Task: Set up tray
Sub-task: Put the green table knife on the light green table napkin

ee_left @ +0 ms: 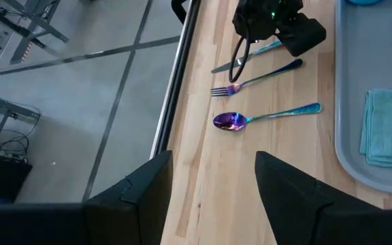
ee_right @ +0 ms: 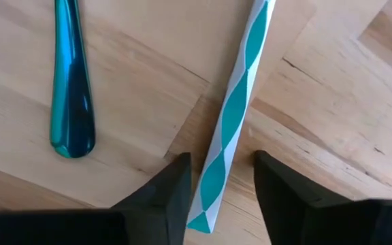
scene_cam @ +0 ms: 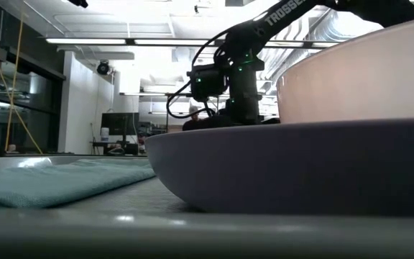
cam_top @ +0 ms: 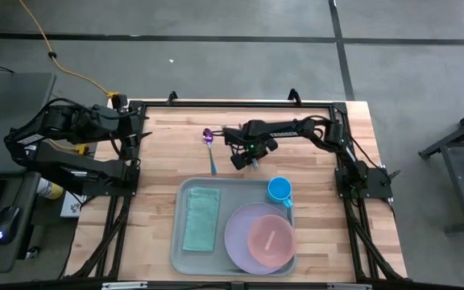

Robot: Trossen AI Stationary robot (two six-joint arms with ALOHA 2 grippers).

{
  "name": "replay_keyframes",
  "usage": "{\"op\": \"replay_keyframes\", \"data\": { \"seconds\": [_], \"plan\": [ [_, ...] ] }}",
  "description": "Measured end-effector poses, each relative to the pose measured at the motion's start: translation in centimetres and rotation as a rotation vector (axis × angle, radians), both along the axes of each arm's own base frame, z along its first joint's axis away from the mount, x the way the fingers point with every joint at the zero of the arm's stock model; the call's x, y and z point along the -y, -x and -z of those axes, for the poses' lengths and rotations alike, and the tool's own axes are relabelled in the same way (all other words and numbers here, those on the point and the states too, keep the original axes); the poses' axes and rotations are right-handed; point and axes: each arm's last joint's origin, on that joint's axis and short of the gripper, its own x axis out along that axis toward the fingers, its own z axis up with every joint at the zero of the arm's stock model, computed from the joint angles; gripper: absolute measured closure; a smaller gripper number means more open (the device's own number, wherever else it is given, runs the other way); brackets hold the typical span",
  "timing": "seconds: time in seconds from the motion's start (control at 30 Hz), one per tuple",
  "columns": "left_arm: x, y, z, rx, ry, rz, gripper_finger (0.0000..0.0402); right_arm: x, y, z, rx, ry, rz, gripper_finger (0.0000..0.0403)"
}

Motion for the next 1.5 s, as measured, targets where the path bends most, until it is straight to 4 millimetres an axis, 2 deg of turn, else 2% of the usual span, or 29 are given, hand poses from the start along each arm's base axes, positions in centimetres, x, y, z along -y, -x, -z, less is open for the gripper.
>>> {"op": "replay_keyframes", "data": {
  "seconds": [0.33,0.57,0.9,1.03,1.33,1.5],
  "plan": [
    [0.0,0.1,0.1,-0.015,-0.002,-0.002,0.0163,-0.9,-0.2,0.0,0.001,-0.005,-0.004,0.0317],
    [0.0,0.4,0.0,-0.010,-0.014,0.007,0.0163,-1.5,-0.4,0.0,0.011,-0.034,-0.010,0.0388],
    [0.1,2.1,-0.3,0.046,-0.016,0.006,0.0163,-1.8,-0.3,-0.8,0.032,-0.053,0.025,0.0393],
    [0.1,2.7,-0.3,0.063,-0.016,0.004,0.0163,-1.9,0.0,-2.1,0.046,-0.046,0.035,0.0393],
    [0.1,2.7,-0.3,0.056,-0.012,0.009,0.0163,-2.4,1.1,-7.1,0.144,0.047,0.053,0.0393],
    [0.1,2.7,-0.3,0.056,-0.012,0.009,0.0163,-4.1,1.6,-9.8,0.217,0.068,0.054,0.0393]
  ]
}}
